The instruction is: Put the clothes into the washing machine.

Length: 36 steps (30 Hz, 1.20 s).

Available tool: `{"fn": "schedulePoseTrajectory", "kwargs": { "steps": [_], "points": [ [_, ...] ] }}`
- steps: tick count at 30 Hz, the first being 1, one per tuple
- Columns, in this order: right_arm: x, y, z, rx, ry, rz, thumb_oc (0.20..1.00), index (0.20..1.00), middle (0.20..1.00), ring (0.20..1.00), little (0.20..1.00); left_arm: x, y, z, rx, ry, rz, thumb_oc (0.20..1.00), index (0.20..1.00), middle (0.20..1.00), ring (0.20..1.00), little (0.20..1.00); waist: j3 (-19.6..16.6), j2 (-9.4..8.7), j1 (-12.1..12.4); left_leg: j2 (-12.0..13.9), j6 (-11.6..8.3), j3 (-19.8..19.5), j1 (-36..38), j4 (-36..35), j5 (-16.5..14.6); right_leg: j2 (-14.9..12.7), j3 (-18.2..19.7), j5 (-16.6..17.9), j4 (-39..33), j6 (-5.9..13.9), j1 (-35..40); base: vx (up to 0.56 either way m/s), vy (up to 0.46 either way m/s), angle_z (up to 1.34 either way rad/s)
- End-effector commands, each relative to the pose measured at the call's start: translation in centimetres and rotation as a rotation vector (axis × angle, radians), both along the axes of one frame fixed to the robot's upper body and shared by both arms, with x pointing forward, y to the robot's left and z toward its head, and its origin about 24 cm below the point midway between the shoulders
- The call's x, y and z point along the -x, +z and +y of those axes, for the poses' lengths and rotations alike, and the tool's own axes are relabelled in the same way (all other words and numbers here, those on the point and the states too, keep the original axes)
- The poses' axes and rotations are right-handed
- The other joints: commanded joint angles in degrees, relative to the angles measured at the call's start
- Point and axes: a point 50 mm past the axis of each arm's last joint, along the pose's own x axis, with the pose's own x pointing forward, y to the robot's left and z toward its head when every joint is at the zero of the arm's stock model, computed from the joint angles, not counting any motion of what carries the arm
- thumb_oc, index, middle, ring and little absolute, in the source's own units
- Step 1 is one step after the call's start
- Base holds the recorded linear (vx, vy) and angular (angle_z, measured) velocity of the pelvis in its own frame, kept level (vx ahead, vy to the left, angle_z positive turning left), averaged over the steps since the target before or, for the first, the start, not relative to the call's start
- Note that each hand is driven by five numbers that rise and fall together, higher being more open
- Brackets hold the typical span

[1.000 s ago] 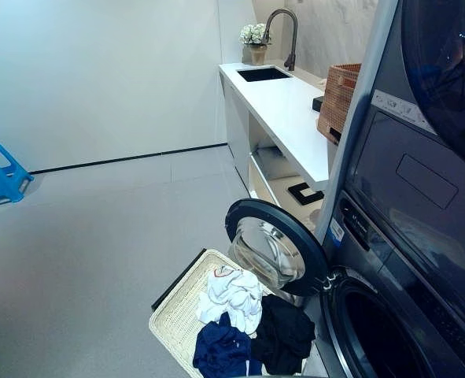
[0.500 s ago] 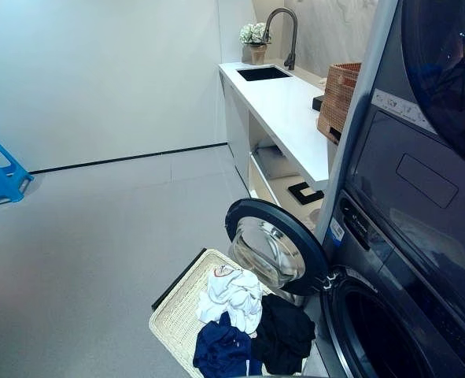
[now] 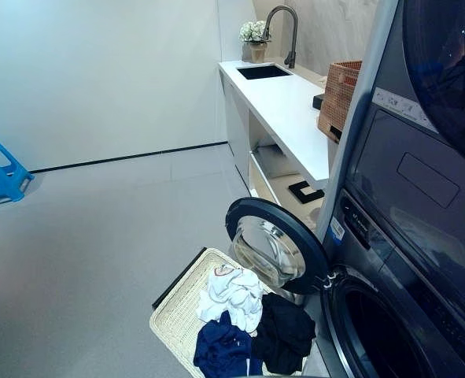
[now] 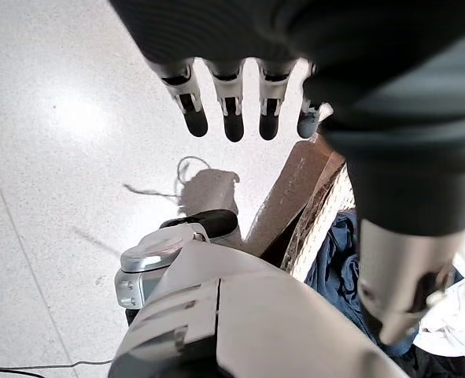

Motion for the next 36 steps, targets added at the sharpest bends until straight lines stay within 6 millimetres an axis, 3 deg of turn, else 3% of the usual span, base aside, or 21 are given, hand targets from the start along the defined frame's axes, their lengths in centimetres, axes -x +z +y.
{"fn": "schedulePoseTrajectory", "kwargs": {
  "steps": [1, 6, 10, 12, 13, 19, 22, 23, 24, 27, 36],
  "points": [
    [-2.7, 0.2, 0.5, -0.019, -0.002, -0.066, 1.0, 1.0, 1.0, 1.0, 1.0, -3.5, 0.8, 0.8, -0.031, 0.005, -0.119, 1.0, 1.0, 1.0, 1.0, 1.0, 2.0, -2.4, 1.6, -2.1, 1.52, 4.0, 3.0, 0.3, -3.6, -1.0, 1.6, 2.8, 0.3, 2.25, -3.3, 0.0, 0.0, 0.0],
    [-4.0, 0.6, 0.1, -0.02, -0.018, -0.13, 1.0, 1.0, 1.0, 1.0, 1.0, -5.7, 1.8, 1.4, -0.069, 0.05, -0.254, 1.0, 1.0, 1.0, 1.0, 1.0, 3.6, -2.36, 1.5, -1.5, 1.46, 4.3, 1.7, 0.3, -2.9, -1.1, 1.6, 3.4, 0.3, 2.35, -4.7, 0.02, 0.003, 0.0],
    [-4.2, 0.7, 0.0, -0.019, -0.018, -0.137, 1.0, 1.0, 1.0, 1.0, 1.0, -6.0, 1.9, 1.5, -0.074, 0.055, -0.271, 1.0, 1.0, 1.0, 1.0, 1.0, 3.8, -2.33, 1.4, -1.4, 1.45, 4.4, 1.4, 0.3, -2.8, -1.1, 1.6, 3.5, 0.3, 2.35, -5.0, -0.04, 0.003, 0.0],
    [-8.4, 1.9, -0.1, -0.004, -0.01, -0.282, 1.0, 1.0, 1.0, 1.0, 1.0, -12.4, 5.1, 1.7, -0.13, 0.113, -0.586, 1.0, 1.0, 1.0, 1.0, 1.0, 9.7, -1.86, 1.3, -1.2, 1.78, 3.8, -4.0, 0.3, -1.0, -0.8, 2.1, 4.9, 0.8, 1.77, -10.9, -0.37, 0.007, 0.0],
    [-9.6, 2.3, 0.0, 0.002, -0.006, -0.325, 1.0, 1.0, 1.0, 1.0, 1.0, -14.6, 6.7, 1.6, -0.158, 0.107, -0.7, 1.0, 1.0, 1.0, 1.0, 1.0, 11.9, -1.73, 1.2, -1.3, 1.99, 3.2, -5.8, 0.3, -0.4, -0.4, 2.4, 5.3, 1.0, 1.38, -12.7, -0.28, -0.005, 0.08],
    [-13.1, 3.9, -0.2, 0.019, -0.015, -0.449, 1.0, 1.0, 1.0, 1.0, 1.0, -21.3, 13.5, 1.5, -0.257, 0.093, -1.082, 1.0, 1.0, 1.0, 1.0, 1.0, 18.2, -1.21, 1.6, -1.9, 2.16, 1.8, -12.0, 0.3, 1.5, 0.1, 1.6, 5.8, 3.5, 0.74, -19.5, -0.13, -0.005, 0.2],
    [-14.7, 4.8, -0.1, 0.012, -0.016, -0.498, 1.0, 1.0, 1.0, 1.0, 1.0, -24.2, 17.5, 1.3, -0.321, 0.087, -1.25, 1.0, 1.0, 1.0, 1.0, 1.0, 21.0, -1.8, 2.0, -2.4, 2.18, 0.8, -15.5, 1.7, 2.2, 0.2, 1.5, 5.8, 6.0, 0.7, -23.3, -0.08, -0.039, -0.02],
    [-15.0, 4.9, -0.1, 0.011, -0.015, -0.502, 1.0, 1.0, 1.0, 1.0, 1.0, -24.5, 17.9, 1.3, -0.331, 0.086, -1.269, 1.0, 1.0, 1.0, 1.0, 1.0, 21.3, -1.92, 2.0, -2.4, 2.19, 0.8, -16.0, 2.0, 2.2, 0.1, 1.6, 5.8, 6.3, 0.7, -23.8, -0.1, -0.059, -0.03],
    [-16.0, 5.4, 0.0, 0.009, -0.011, -0.528, 1.0, 1.0, 1.0, 1.0, 1.0, -25.8, 20.2, 0.9, -0.376, 0.07, -1.359, 1.0, 1.0, 1.0, 1.0, 1.0, 23.1, -2.4, 2.1, -2.7, 2.1, 0.4, -18.8, 3.9, 2.2, 0.1, 1.5, 5.9, 7.7, 0.68, -26.0, -0.09, -0.05, -0.06],
    [-17.6, 6.4, 0.0, 0.004, -0.003, -0.571, 1.0, 1.0, 1.0, 1.0, 1.0, -27.5, 24.0, 0.5, -0.518, -0.02, -1.516, 1.0, 1.0, 1.0, 1.0, 1.0, 26.0, -3.19, 2.1, -3.4, 2.16, -0.3, -23.6, 7.4, 2.1, 0.1, 1.6, 6.0, 11.0, 0.73, -30.6, -0.09, -0.046, 0.01],
    [-19.9, 8.4, -0.5, 0.007, 0.017, -0.651, 1.0, 1.0, 1.0, 1.0, 1.0, -30.4, 32.9, -0.8, -1.019, -0.452, -1.763, 1.0, 1.0, 1.0, 1.0, 1.0, 26.0, -4.79, 0.0, -6.1, 2.85, -2.2, -40.3, 18.1, 1.0, 0.5, 2.6, 6.7, 18.1, 0.83, -46.0, -0.04, -0.006, 0.06]
  ]
}}
